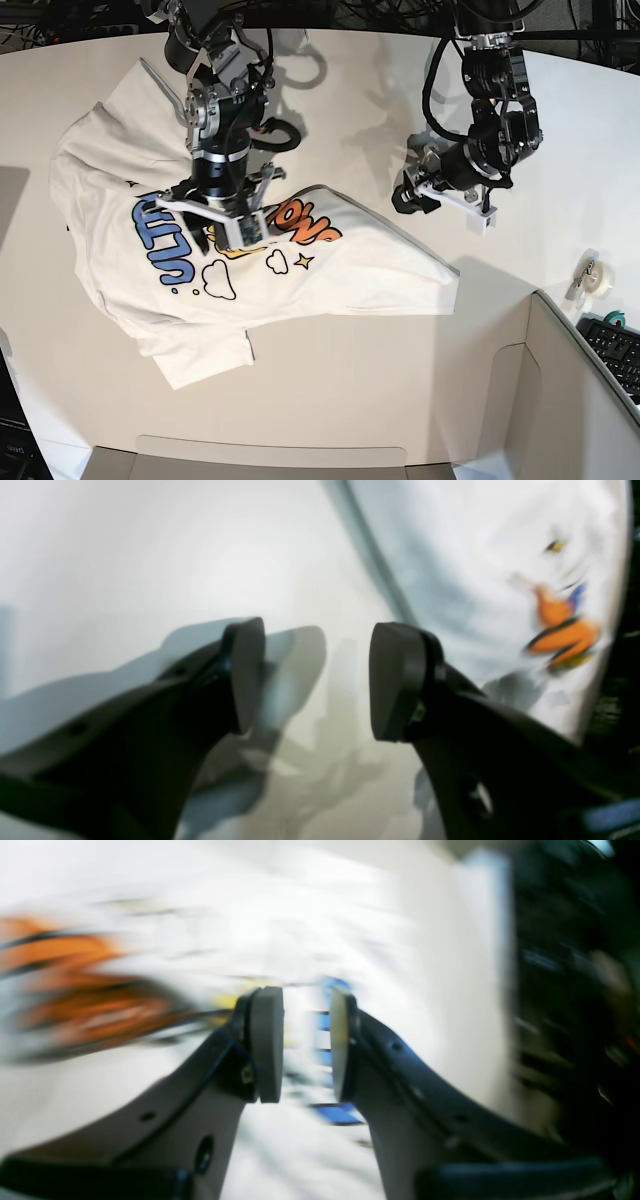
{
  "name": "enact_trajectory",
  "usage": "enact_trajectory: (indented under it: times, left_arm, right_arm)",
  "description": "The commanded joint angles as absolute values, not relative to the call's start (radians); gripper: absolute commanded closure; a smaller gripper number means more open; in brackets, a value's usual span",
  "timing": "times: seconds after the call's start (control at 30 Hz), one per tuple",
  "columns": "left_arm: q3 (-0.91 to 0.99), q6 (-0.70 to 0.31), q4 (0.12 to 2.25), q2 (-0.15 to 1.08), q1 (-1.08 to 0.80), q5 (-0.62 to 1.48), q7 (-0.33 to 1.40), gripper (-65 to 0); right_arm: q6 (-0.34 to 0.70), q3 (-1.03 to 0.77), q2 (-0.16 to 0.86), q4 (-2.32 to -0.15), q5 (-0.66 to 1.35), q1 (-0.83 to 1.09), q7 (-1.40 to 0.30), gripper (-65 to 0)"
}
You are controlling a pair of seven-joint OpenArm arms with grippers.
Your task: Layout the t-shirt on the table in an organized manner, then fold the t-shirt properly
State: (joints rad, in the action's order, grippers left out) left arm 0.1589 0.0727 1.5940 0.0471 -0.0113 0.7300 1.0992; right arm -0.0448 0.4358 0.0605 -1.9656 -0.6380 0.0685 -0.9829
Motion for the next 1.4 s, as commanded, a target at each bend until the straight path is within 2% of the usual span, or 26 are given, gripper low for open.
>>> enact_trajectory:
  times: [0.0,0.3,0.5,0.73,0.8,0.83,0.93,1.0,1.27,1.37]
  left_arm:
    - [0.168,0.084,1.567,0.033,0.007,0.707,1.118,-33.0]
    - [0.2,0.09,1.484,-0.007,-0.004,0.704,1.112,-28.7]
    - [0.177,0.209,1.484,-0.004,-0.045,0.7,1.109,-26.9]
    - [0.087,0.219,1.448,-0.004,-0.036,0.7,1.067,-26.7]
    - [0.062,0.219,1.409,-0.004,-0.015,0.7,1.059,-24.9]
    - [0.05,0.219,1.386,-0.004,0.008,0.7,1.043,-21.6]
    - [0.035,0.26,1.305,-0.004,0.041,0.7,0.993,-6.3]
    - [0.035,0.288,1.26,-0.001,0.042,0.7,0.978,-1.5]
    - [0.047,0.289,1.369,0.065,0.008,0.705,0.987,-2.5]
    - [0.073,0.289,1.431,0.09,-0.031,0.705,0.987,-6.6]
  right_arm:
    - [-0.047,0.412,0.053,-1.951,-0.645,0.038,-0.955,-16.0]
    - [-0.045,0.4,0.05,-1.514,-0.512,-0.113,-0.699,-16.0]
    - [-0.045,0.406,0.033,-1.285,-0.498,-0.137,-0.648,-16.0]
    - [-0.045,0.407,0.033,-1.245,-0.498,-0.128,-0.598,-16.0]
    - [-0.045,0.43,0.033,-1.245,-0.498,-0.125,-0.598,-16.0]
    - [-0.045,0.446,0.038,-1.245,-0.498,-0.125,-0.598,-16.0]
    - [-0.045,0.469,0.041,-1.245,-0.498,-0.122,-0.598,-16.0]
    - [-0.045,0.47,0.041,-1.244,-0.498,-0.117,-0.598,-16.0]
    - [-0.045,0.47,0.041,-1.244,-0.498,-0.117,-0.596,-16.0]
    - [-0.045,0.47,0.041,-1.244,-0.498,-0.116,-0.596,-16.0]
